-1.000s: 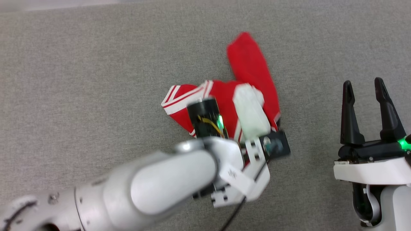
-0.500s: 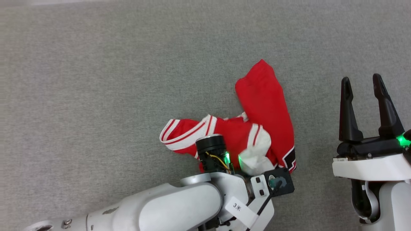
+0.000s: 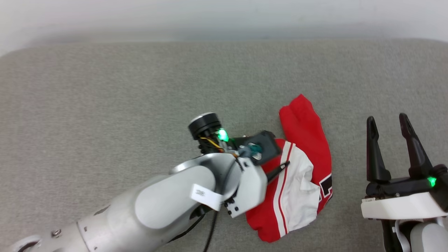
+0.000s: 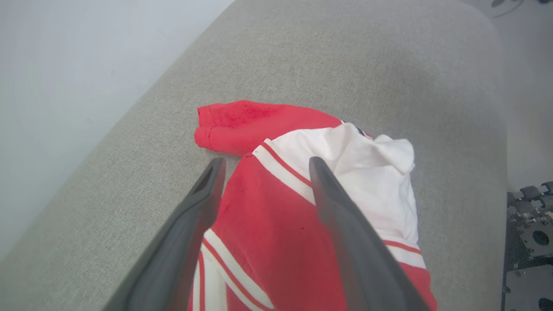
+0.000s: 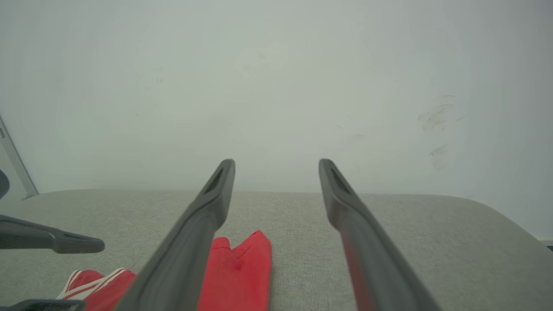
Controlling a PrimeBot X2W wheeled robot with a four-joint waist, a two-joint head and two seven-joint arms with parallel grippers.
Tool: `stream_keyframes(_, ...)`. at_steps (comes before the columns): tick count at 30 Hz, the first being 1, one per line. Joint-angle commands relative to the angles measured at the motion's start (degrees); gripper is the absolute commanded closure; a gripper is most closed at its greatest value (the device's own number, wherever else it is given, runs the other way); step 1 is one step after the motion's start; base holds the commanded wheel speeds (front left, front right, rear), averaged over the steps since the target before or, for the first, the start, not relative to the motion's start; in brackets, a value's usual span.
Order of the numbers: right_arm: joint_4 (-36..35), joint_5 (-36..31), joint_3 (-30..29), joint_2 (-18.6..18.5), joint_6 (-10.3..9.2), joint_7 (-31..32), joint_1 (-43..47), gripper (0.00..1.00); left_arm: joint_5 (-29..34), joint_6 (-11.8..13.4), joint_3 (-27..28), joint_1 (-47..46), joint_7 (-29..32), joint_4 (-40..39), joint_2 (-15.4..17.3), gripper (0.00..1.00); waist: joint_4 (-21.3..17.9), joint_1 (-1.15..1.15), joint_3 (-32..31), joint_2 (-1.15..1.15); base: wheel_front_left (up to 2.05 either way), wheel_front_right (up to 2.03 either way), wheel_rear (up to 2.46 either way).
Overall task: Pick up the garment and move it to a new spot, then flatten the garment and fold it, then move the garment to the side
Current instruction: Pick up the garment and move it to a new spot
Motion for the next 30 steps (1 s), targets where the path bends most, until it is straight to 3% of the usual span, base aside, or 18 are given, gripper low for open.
stream_keyframes(1, 0.2, -0.4, -0.1, 0.1, -0.04, -0.1, 0.9, 0.0, -0.5, 1.1, 1.0, 1.6, -1.8, 0.6, 0.5, 0.0, 1.8, 0.0, -2.2, 0.0, 0.0, 0.0, 0.0)
stream_keyframes(16, 2.5, -1.0, -0.1, 0.1, -0.04, -0.1, 6.1, 0.0, -2.8, 17.6, 13.3, 16.5, -24.7, 4.4, 6.0, 0.0, 4.9, 0.0, -7.7, 0.0, 0.0, 0.0, 0.0)
stream_keyframes(24, 3.7, -0.8, -0.4, 0.1, -0.04, -0.1, 7.3, 0.0, 1.0, 25.6, 22.6, 25.1, -27.1, 0.9, 7.3, 0.0, 5.3, 0.0, -9.0, 0.0, 0.0, 0.0, 0.0)
stream_keyframes(30, 4.6, -0.4, -0.5, 0.1, -0.04, -0.1, 7.9, 0.0, 6.8, 28.4, 33.2, 34.2, -27.0, -4.0, 6.1, 0.0, 5.2, 0.0, -10.2, 0.0, 0.0, 0.0, 0.0)
